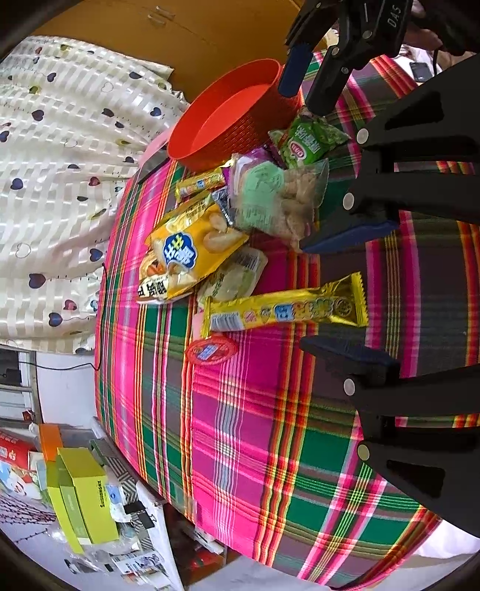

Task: Organize snacks
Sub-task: 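Grasp the yellow snack bar with left tool while right tool grasps the green-labelled nut bag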

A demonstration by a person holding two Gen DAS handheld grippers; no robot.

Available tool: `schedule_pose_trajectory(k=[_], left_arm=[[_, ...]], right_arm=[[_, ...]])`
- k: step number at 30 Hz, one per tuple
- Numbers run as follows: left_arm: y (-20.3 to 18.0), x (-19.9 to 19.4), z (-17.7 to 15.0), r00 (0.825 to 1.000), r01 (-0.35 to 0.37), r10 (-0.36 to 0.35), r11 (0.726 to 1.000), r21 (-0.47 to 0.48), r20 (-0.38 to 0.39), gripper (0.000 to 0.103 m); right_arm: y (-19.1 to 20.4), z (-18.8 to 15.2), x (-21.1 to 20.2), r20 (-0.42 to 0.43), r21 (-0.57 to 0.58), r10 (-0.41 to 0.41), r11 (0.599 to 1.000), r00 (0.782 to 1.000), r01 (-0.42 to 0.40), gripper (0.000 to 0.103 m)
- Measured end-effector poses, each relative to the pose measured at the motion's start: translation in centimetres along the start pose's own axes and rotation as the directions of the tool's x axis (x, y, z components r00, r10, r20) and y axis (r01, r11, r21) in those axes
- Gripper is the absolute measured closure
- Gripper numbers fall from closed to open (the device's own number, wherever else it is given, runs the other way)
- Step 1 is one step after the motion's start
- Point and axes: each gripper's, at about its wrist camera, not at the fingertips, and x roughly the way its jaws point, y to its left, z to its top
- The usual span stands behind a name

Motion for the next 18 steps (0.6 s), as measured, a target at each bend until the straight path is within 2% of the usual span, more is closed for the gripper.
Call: schedule_pose_trajectory(k=[6,12,18], left_arm=[[1.3,0.3,0.3,1.000,0.002,-0.001,1.000,-0.029,0.010,0.047],[1.6,1.4,0.6,1.000,0.020,-0.021,0.999,-0.038,-0.011,0.046],[1.4,3.9,0.8,0.997,0.035,-0.037,0.999,-0.029,-0.063,0.046]], right_arm=[[0.3,0.5,0.7,-0.003,-0.007,0.007,1.000,1.000,-0.007,0.041],[0.4,1.0,1.7,-0.009,-0.003,0.016,1.000,1.000,-0.016,0.041],[0.3,1.3,2.6,-0.017,0.029,0.032,0.999,0.999,-0.031,0.041]])
